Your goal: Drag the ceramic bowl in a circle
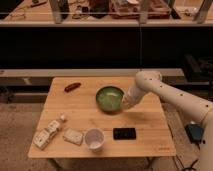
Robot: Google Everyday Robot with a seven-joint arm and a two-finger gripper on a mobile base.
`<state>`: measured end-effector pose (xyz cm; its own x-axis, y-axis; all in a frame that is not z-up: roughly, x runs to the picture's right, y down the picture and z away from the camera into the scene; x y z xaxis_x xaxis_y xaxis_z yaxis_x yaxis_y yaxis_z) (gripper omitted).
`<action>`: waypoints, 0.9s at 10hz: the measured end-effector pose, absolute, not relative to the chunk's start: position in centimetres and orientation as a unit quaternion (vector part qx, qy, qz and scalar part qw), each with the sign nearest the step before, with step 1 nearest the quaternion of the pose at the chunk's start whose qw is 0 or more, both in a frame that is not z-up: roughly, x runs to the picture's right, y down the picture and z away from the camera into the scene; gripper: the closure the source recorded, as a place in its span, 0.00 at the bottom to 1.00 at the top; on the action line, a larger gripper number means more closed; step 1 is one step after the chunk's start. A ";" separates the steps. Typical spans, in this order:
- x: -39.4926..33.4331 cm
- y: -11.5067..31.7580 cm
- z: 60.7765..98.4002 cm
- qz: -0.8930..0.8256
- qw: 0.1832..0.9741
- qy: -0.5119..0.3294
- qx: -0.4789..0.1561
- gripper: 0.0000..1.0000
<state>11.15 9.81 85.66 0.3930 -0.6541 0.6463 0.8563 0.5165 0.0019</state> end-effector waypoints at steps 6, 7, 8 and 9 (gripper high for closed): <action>10.8 8.4 88.8 -0.485 0.815 -0.277 -0.155 0.20; 11.0 8.5 89.1 -0.485 0.816 -0.274 -0.156 0.20; 11.0 8.7 89.5 -0.485 0.817 -0.272 -0.156 0.20; 11.1 8.9 90.0 -0.485 0.817 -0.270 -0.156 0.20</action>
